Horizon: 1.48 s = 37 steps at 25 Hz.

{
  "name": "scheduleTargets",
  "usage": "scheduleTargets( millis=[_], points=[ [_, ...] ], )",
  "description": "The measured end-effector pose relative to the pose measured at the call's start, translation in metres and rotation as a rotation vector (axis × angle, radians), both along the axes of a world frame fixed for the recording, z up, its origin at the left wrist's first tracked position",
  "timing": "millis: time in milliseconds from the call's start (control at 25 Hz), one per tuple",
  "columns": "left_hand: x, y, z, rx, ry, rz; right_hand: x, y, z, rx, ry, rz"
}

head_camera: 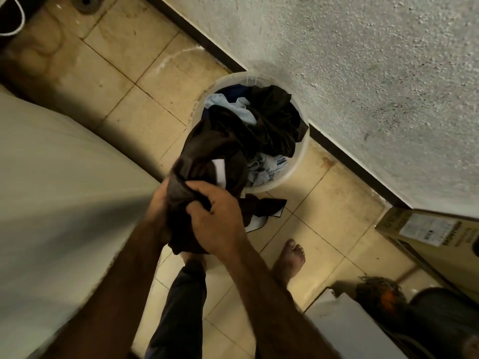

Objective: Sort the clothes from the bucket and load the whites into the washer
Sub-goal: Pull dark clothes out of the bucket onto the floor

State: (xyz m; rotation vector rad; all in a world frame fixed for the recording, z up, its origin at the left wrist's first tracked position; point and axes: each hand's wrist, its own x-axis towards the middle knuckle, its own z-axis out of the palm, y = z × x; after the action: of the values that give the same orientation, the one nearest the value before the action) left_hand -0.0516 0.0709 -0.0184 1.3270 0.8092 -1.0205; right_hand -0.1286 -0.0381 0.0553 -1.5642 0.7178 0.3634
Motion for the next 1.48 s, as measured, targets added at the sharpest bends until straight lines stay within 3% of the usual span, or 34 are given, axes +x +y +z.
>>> scheduleTargets(
  millis=[120,240,320,440,520,640,880,960,1000,1080,1120,1200,1280,1480],
  points=[
    [0.002,-0.011,0.005,0.100,-0.026,-0.124,0.002,-0.008,-0.017,-0.047,0.187,-0.141],
    [-0.004,-0.028,0.007,0.322,-0.243,-0.307,0.002,-0.018,-0.033,-0.068,0.355,-0.214],
    [-0.012,-0.036,0.010,0.370,-0.375,-0.410,0.001,-0.028,-0.042,-0.113,0.325,-0.368],
    [-0.026,-0.039,0.017,0.321,-0.513,-0.575,0.003,-0.042,-0.042,-0.175,0.107,-0.611],
    [-0.036,-0.037,0.021,0.246,-0.602,-0.668,0.010,-0.051,-0.043,-0.280,0.070,-0.512],
    [-0.053,-0.034,0.028,0.126,-0.663,-0.719,0.022,-0.064,-0.050,-0.455,0.178,-0.080],
    [-0.055,-0.039,0.033,0.089,-0.581,-0.570,0.007,-0.059,-0.054,-0.081,0.451,0.122],
    [-0.056,-0.042,0.031,0.163,-0.571,-0.468,-0.013,-0.054,-0.059,0.105,0.603,0.085],
    [-0.055,-0.042,0.032,0.214,-0.601,-0.460,-0.022,-0.052,-0.060,0.106,0.626,0.083],
    [-0.056,-0.043,0.034,0.296,-0.684,-0.517,-0.033,-0.051,-0.058,-0.091,0.592,0.107],
    [-0.057,-0.043,0.036,0.320,-0.729,-0.560,-0.031,-0.050,-0.054,-0.160,0.486,0.035],
    [-0.061,-0.045,0.041,0.318,-0.822,-0.665,-0.011,-0.051,-0.046,0.083,0.349,-0.276],
    [-0.070,-0.046,0.046,0.280,-0.879,-0.748,0.018,-0.056,-0.043,0.366,0.380,-0.448],
    [-0.090,-0.047,0.050,0.331,-0.898,-0.858,0.060,-0.070,-0.051,0.198,0.490,-0.317]
  ],
)
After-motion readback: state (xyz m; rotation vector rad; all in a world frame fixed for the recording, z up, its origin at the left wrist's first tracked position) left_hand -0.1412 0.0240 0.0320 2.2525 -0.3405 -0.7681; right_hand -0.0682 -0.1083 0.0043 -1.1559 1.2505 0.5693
